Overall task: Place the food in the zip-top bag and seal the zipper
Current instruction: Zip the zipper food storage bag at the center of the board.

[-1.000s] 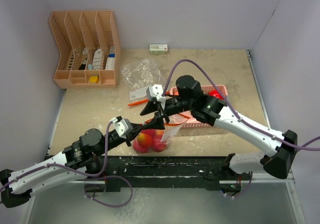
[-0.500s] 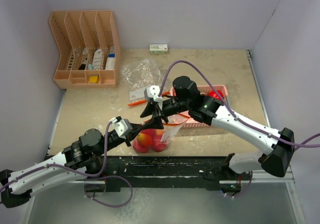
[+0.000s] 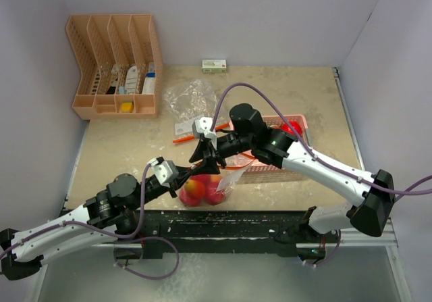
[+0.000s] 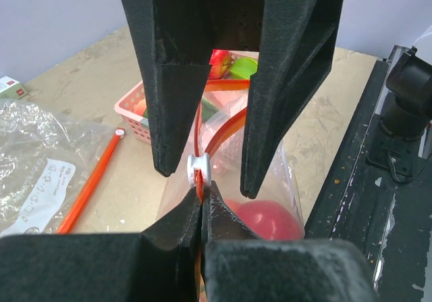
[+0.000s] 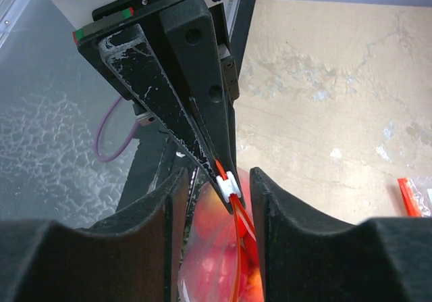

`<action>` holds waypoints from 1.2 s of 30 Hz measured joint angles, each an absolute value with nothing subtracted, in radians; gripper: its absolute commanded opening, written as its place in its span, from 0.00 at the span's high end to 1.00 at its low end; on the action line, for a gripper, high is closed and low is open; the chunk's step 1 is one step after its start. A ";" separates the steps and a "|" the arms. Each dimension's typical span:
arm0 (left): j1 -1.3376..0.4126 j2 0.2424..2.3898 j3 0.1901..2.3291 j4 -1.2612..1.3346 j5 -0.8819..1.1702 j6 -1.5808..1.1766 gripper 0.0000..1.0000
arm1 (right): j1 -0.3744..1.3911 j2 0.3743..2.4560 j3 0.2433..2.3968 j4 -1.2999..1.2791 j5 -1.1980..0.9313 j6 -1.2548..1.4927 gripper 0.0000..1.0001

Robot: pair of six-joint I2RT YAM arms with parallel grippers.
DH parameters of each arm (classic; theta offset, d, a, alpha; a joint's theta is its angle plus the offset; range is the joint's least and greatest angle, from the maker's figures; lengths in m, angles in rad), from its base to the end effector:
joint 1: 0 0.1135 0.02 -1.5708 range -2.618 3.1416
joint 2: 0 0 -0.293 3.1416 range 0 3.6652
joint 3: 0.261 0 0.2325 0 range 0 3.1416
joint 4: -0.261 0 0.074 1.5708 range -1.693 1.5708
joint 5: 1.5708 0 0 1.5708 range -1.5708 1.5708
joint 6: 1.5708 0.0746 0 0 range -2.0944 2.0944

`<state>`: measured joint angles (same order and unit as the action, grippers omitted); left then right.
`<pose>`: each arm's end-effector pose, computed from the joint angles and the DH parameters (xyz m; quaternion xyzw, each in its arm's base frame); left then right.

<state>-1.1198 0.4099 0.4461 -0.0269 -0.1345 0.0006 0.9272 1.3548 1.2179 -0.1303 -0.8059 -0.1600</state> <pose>0.0620 -0.1050 0.2997 0.3327 0.6202 -0.3362 0.6258 0.1424 0.2796 0.3953 -0.5818 0.5029 0.4979 0.4008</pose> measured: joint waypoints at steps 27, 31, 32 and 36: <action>-1.120 0.382 0.474 -0.096 -0.139 -0.007 1.00 | 0.923 1.315 1.167 -0.108 -0.690 -0.124 0.94; -1.120 0.370 0.479 -0.101 -0.147 -0.007 1.00 | 0.921 1.302 1.155 -0.111 -0.659 -0.122 0.96; -1.120 0.369 0.482 -0.104 -0.149 -0.007 1.00 | 0.921 1.299 1.154 -0.114 -0.646 -0.121 0.96; -1.120 0.359 0.500 -0.129 -0.167 -0.007 1.00 | 0.914 1.285 1.151 -0.130 -0.602 -0.115 0.97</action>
